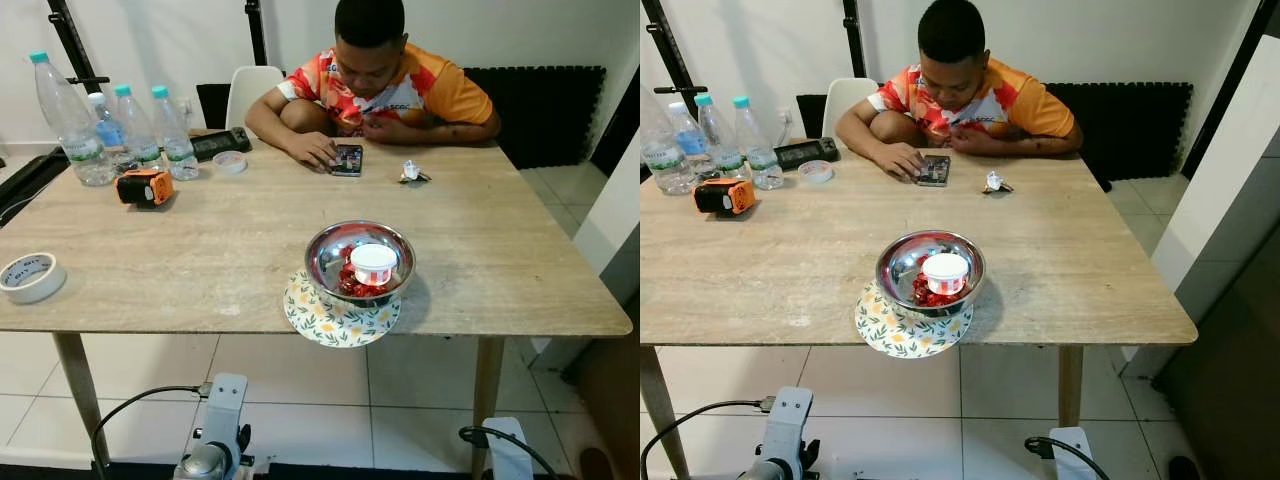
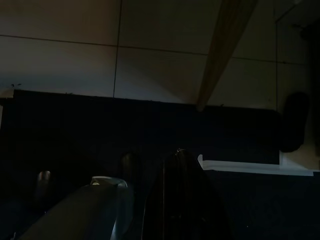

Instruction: Restocking fridge

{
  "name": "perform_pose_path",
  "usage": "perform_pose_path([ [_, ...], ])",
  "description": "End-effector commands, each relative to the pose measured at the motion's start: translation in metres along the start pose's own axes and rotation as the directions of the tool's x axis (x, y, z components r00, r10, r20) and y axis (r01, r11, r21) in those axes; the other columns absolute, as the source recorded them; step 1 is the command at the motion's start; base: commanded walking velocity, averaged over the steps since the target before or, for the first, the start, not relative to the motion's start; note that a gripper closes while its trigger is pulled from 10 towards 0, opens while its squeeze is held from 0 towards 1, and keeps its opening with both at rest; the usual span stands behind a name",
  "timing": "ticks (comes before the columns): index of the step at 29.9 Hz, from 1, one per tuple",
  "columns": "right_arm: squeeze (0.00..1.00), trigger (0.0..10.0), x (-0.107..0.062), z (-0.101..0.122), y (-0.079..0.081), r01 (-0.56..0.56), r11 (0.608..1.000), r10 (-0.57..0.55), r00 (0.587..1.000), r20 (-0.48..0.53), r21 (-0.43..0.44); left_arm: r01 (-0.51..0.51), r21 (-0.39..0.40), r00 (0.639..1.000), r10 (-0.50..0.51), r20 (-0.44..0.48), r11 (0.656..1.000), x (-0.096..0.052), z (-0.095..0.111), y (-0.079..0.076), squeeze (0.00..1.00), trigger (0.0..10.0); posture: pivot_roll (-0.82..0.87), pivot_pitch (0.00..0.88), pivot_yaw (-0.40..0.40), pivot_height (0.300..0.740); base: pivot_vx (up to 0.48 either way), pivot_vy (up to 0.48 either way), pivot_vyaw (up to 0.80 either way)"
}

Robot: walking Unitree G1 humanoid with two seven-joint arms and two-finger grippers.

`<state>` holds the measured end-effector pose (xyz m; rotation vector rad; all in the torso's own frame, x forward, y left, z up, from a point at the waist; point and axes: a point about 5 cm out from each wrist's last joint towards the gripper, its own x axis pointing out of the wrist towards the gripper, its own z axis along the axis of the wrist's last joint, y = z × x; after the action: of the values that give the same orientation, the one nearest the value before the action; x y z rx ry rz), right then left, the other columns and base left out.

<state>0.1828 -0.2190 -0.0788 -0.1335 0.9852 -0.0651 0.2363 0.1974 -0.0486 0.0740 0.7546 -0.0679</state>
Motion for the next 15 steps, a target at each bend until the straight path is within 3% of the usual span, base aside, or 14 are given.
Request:
perform_pose_path([
  [1,0.00,10.0,-0.0001,-0.0010,-0.0009,0.002,1.000,-0.002,1.000,0.000,-0.002,0.003,-0.018,1.000,-0.004,-0.028,1.000,0.0003,-0.0045,-0.0037,0.00,10.0,-0.05,0.000,0.017,0.740,0.000,0.000,0.00],
  [7,0.00,10.0,-0.0005,-0.0045,-0.0009,0.004,1.000,-0.005,1.000,-0.014,-0.009,0.026,0.053,0.999,-0.023,-0.048,0.998,0.0005,-0.0062,-0.0066,0.00,10.0,-0.05,0.000,0.018,0.740,0.000,-0.480,0.00],
  [15,0.00,10.0,-0.0007,-0.0057,-0.0013,0.004,1.000,-0.004,1.000,-0.019,-0.013,0.030,0.039,0.999,-0.028,-0.029,0.999,0.0006,-0.0053,-0.0086,0.00,10.0,-0.05,0.000,0.010,0.740,0.000,0.000,0.00],
])
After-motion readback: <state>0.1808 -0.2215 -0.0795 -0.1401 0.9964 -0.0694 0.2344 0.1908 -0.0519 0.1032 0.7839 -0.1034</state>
